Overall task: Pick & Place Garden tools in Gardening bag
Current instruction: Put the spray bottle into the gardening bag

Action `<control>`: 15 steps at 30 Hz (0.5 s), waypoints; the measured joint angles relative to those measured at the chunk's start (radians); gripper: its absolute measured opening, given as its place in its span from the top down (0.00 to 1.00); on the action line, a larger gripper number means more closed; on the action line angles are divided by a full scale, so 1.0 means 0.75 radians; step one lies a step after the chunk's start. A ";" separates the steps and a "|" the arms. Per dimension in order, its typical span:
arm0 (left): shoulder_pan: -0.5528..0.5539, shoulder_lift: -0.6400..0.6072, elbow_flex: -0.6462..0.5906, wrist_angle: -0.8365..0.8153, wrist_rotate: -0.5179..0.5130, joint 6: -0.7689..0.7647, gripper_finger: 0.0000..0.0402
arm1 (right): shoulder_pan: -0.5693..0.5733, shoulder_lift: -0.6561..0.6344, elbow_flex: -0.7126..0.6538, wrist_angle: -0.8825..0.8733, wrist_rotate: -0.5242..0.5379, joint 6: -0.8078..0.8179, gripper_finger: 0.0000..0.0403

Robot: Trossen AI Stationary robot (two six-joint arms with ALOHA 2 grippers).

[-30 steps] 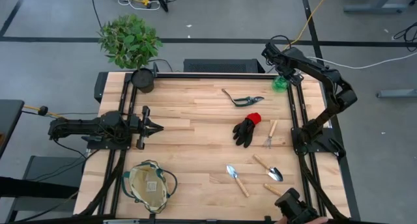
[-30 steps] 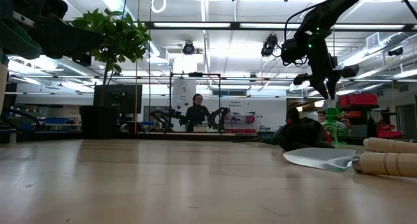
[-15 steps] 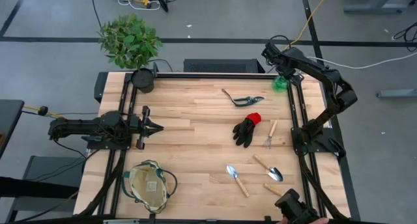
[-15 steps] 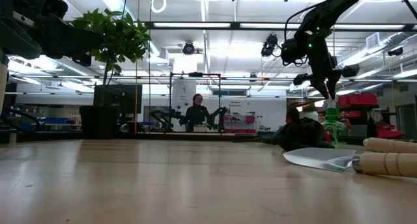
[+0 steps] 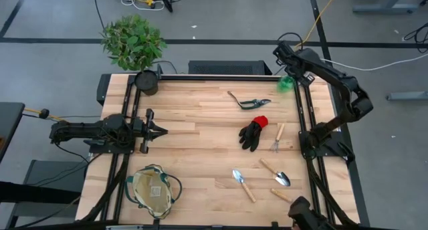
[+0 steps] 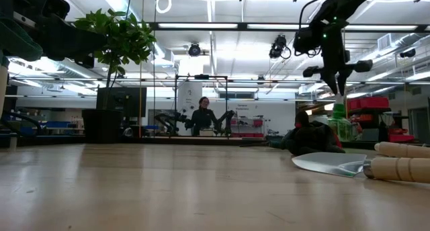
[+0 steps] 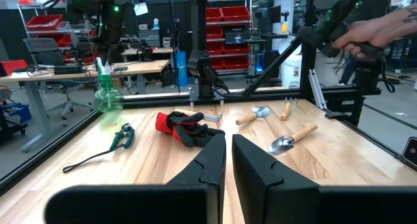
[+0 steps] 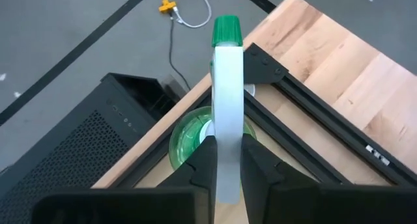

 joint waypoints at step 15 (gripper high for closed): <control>0.000 0.000 0.000 0.000 0.000 0.000 0.92 | 0.045 -0.076 0.123 0.028 -0.122 -0.413 0.89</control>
